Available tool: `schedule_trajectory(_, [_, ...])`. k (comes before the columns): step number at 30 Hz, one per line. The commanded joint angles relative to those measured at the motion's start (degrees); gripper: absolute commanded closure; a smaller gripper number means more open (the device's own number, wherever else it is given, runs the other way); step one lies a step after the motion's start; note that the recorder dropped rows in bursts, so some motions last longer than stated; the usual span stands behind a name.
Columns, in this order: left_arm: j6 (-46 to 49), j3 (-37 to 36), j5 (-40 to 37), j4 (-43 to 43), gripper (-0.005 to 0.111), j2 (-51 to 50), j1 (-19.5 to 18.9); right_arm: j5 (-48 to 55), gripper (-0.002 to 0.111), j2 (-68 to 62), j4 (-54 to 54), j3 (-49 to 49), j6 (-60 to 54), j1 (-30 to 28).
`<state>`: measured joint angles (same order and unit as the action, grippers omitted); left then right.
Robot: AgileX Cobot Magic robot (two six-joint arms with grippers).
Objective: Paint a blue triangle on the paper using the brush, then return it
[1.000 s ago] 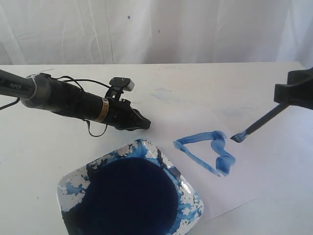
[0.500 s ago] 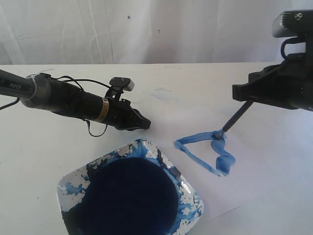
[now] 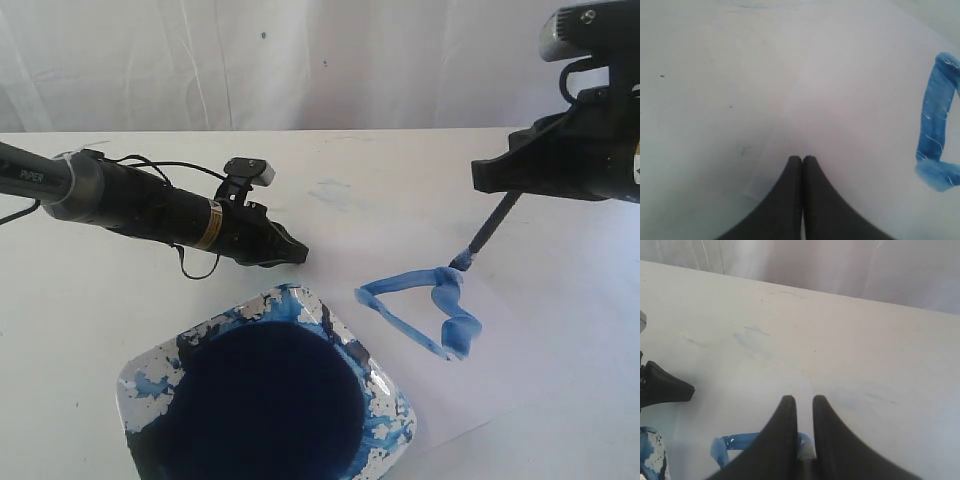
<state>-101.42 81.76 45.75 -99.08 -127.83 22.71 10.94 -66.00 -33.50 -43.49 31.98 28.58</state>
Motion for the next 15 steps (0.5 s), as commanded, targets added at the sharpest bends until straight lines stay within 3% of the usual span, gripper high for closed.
schedule_trajectory(1, [-0.1, 0.3, -0.9, -0.9, 0.107, 0.3, 0.4, 0.4, 0.108, -0.2, -0.9, -0.4, 0.1, -0.6])
schedule_trajectory(15, [-0.1, 0.3, -0.9, -0.9, 0.107, 0.3, 0.4, 0.1, 0.108, -1.8, -0.8, -0.4, 1.4, -0.6])
